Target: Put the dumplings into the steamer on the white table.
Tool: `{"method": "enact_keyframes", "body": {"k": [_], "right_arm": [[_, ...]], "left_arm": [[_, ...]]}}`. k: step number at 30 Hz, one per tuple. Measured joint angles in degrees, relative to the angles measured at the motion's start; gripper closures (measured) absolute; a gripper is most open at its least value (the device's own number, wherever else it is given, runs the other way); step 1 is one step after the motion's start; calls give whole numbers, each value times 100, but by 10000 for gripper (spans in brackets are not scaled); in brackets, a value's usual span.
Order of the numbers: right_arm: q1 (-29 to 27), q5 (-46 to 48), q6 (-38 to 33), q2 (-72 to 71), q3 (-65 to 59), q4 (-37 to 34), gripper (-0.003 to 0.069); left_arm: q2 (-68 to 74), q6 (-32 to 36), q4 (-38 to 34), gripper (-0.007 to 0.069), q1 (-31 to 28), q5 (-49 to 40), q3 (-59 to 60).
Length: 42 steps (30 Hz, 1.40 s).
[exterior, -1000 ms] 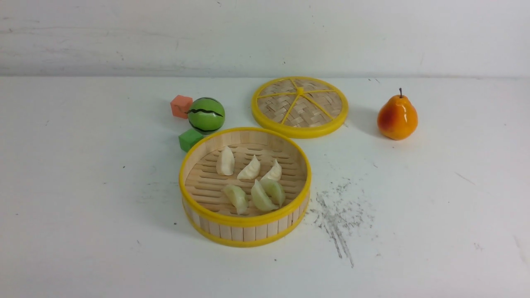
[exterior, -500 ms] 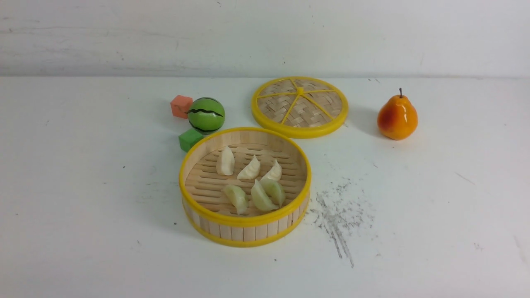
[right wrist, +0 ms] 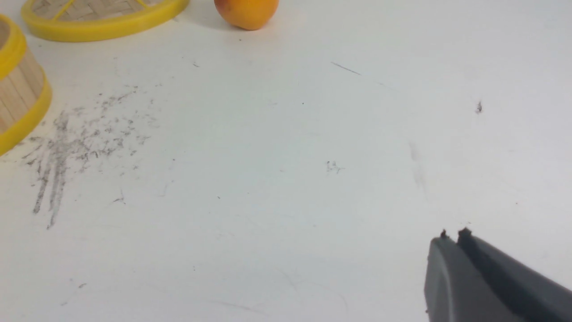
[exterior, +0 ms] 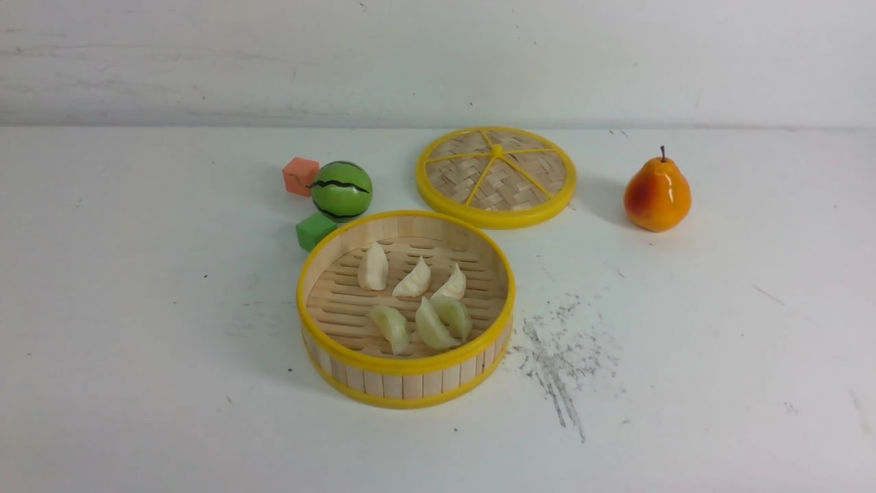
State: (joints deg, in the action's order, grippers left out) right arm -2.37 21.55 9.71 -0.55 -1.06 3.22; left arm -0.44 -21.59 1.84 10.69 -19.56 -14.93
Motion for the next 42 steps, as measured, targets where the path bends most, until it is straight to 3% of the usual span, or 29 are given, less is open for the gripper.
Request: {"method": "enact_keyframes", "body": {"k": [4, 7, 12, 21, 42], "right_arm": [[0, 0, 0, 0, 0, 0, 638], [0, 0, 0, 0, 0, 0, 638], [0, 0, 0, 0, 0, 0, 636], [0, 0, 0, 0, 0, 0, 636], [0, 0, 0, 0, 0, 0, 607]], "left_arm": [[0, 27, -444, 638, -870, 819, 854], [-11, 56, -403, 638, -1175, 963, 1311], [-11, 282, -311, 638, -1185, 871, 1635], [-11, 853, -264, 638, -979, -74, 1655], [-11, 933, -264, 638, -979, -99, 1655]]}}
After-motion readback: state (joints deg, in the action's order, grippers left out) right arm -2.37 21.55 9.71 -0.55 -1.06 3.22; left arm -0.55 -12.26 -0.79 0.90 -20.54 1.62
